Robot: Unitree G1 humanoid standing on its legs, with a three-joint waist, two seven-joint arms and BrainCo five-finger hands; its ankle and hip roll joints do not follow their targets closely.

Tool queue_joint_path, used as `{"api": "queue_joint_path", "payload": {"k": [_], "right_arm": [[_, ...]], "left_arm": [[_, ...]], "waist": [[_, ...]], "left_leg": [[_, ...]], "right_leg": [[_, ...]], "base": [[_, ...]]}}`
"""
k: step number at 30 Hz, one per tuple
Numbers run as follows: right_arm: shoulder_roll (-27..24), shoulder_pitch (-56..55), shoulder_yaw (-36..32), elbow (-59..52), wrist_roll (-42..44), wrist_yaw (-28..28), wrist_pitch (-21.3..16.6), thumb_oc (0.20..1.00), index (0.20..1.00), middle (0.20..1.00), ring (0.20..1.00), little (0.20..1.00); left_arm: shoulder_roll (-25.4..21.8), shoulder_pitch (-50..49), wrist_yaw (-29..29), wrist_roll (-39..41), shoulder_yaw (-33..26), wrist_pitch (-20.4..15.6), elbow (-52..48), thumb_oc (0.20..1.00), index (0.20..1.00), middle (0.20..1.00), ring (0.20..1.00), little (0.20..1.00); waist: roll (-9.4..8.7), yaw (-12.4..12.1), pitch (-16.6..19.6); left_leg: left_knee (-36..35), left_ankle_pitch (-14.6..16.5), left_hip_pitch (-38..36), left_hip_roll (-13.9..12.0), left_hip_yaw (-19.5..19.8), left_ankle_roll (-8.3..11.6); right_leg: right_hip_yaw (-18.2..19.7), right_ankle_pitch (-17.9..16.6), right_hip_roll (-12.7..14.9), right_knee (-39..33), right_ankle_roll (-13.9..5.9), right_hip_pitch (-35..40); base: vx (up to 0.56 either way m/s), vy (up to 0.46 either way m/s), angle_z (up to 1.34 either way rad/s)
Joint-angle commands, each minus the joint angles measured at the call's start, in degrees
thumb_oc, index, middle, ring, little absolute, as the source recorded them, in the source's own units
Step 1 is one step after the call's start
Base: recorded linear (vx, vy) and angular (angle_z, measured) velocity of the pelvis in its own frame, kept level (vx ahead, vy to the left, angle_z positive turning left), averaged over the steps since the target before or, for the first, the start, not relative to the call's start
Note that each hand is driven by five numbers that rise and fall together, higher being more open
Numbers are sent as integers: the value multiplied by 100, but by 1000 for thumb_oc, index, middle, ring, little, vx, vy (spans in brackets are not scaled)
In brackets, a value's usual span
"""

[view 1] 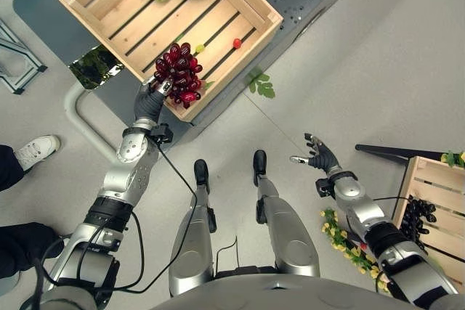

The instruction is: Pick up the fruits from the basket on one side to the basket on the other side

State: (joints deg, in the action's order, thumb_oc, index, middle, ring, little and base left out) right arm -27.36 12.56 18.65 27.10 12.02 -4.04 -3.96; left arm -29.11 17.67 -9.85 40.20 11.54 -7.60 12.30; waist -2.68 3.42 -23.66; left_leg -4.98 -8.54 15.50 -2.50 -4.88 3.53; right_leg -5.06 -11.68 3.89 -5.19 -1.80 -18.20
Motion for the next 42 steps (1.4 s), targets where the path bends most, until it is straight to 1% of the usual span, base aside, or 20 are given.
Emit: {"api": "queue_joint_path", "payload": {"k": [1, 8, 13, 23, 30, 38, 42], "right_arm": [[-146, 0, -8, -308, -256, -18, -207, 1000, 1000, 1000, 1000, 1000], [-283, 293, -6, -1029, -484, 19, -252, 1000, 1000, 1000, 1000, 1000], [-216, 495, 128, -1223, -562, 86, -229, 1000, 1000, 1000, 1000, 1000], [-39, 1070, 541, -1226, -817, 107, -174, 1000, 1000, 1000, 1000, 1000], [103, 1438, 796, -1145, -935, 79, -143, 1000, 1000, 1000, 1000, 1000], [355, 1886, 1115, -991, -939, 39, -116, 1000, 1000, 1000, 1000, 1000], [559, 2135, 1315, -884, -869, 27, -100, 1000, 1000, 1000, 1000, 1000]], "left_arm": [[36, -218, 176, -112, -118, -192, -321, 200, 200, 200, 200, 200], [176, -209, 182, -474, -117, -212, -677, 200, 200, 200, 200, 200], [285, -187, 197, -587, -78, -214, -782, 200, 200, 200, 200, 200], [468, -117, 242, -629, 154, -210, -959, 200, 200, 200, 200, 200], [529, -36, 227, -658, 360, -225, -1060, 200, 200, 200, 200, 200], [655, 96, 229, -623, 634, -229, -1093, 200, 200, 200, 200, 200], [710, 183, 205, -599, 766, -257, -1085, 200, 200, 200, 200, 200]], "waist": [[-82, -49, 440], [-65, -129, 623], [-45, -183, 731], [-3, -276, 863], [-5, -322, 936], [-17, -375, 975], [-25, -402, 1006]], "left_leg": [[-2, 451, 89, 404, 84, -172], [-2, 505, -69, 406, 131, -191], [-2, 538, -178, 398, 154, -189], [-2, 547, -249, 404, 203, -190], [-2, 546, -247, 387, 237, -195], [-2, 540, -247, 380, 264, -195], [-2, 535, -239, 376, 273, -192]], "right_leg": [[71, 262, 260, 81, -681, -52], [44, 331, 260, 82, -662, 125], [-5, 377, 266, 82, -647, 242], [-49, 412, 265, 75, -625, 341], [-61, 427, 263, 77, -614, 351], [-87, 447, 264, 88, -601, 362], [-102, 452, 261, 90, -598, 360]], "base": [[0, 0, 0], [22, -7, 0], [36, -15, 1], [3, -1, 0], [0, 0, 0], [0, -2, 1], [0, 0, 0]]}}
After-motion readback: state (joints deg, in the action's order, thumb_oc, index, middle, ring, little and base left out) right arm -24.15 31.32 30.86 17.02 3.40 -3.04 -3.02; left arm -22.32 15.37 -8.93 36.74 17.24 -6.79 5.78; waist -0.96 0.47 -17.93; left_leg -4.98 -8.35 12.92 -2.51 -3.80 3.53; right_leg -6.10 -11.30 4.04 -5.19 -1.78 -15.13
